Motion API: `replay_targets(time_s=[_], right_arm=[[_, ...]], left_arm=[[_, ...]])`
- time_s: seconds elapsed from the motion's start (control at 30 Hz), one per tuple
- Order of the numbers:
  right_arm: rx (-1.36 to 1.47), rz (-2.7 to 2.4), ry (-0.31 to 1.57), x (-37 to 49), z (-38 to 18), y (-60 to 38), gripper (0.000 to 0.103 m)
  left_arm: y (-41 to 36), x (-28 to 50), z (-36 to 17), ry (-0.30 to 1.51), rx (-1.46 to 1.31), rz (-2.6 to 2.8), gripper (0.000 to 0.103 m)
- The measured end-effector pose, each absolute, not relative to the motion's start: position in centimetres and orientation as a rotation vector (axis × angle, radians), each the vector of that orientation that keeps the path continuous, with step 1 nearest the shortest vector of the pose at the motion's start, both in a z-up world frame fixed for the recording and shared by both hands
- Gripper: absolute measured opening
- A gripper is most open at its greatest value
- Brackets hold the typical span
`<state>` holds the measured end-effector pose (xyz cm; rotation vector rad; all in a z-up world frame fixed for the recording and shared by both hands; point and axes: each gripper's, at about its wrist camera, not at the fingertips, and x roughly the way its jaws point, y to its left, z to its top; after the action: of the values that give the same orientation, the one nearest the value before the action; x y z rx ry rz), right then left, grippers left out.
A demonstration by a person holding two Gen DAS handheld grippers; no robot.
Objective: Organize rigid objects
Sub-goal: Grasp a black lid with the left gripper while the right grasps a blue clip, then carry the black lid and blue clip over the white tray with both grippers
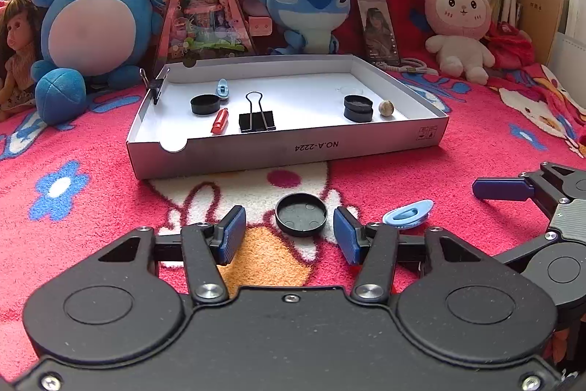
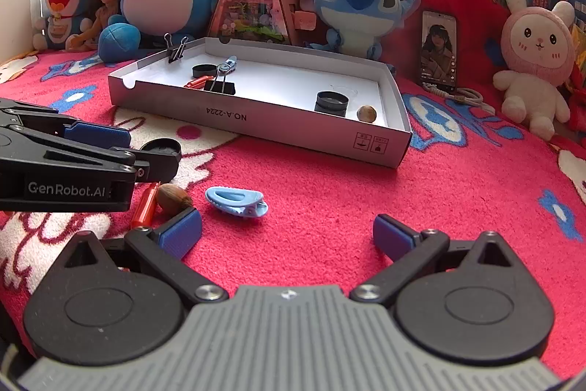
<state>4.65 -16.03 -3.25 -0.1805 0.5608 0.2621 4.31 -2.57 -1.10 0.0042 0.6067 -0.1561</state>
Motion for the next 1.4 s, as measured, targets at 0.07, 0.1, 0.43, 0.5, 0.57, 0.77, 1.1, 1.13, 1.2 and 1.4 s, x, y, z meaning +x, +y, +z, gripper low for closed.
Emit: replay_targets(time_s=[0.07,0.1,0.43,0.5,0.57,0.77,1.1,1.13,1.2,1.4], right_arm=[[-0.180,0.262,0.561,4.7,-3.2,-16.0,0.103],[-0.180,0.262,0.561,4.7,-3.2,-16.0,0.103],[-0.179,0.264,0.539,4.3,-3.1,-15.8,0.099],[-0.165,0.272,0.523,3.8,-3.1,-15.6,0.096],[-0.153,0.277,0.511,3.4,-3.0,-15.3,0.094],[-0.077,0.278,0.502,3.1,-2.5,-14.4,0.083],[-0.046,0.221,0.520,3.3,-2.7,-13.6,0.047],[-0.051,0.220,0.519,3.2,-2.7,-13.6,0.044],[-0.057,0.220,0.516,3.2,-2.6,-13.5,0.044],[-0.060,0.217,0.496,3.3,-1.9,-13.6,0.043]], left_arm=[[-2.6,4.4,-1.2,0.604,-0.012,-0.159,0.043],[-2.6,4.4,-1.3,0.604,-0.019,-0.158,0.037],[-2.6,3.9,-0.8,0.593,-0.026,-0.157,0.030],[-2.5,3.8,-0.6,0.589,-0.023,-0.152,0.030],[-2.4,3.6,-0.4,0.585,-0.019,-0.146,0.030],[-2.1,3.0,-0.1,0.584,-0.025,-0.140,0.030],[-1.1,2.7,0.1,0.584,-0.033,-0.112,0.030],[-1.1,2.7,0.1,0.584,-0.034,-0.110,0.030],[-0.9,2.8,0.2,0.584,-0.035,-0.105,0.030],[-0.4,3.1,0.4,0.582,-0.045,-0.092,0.030]])
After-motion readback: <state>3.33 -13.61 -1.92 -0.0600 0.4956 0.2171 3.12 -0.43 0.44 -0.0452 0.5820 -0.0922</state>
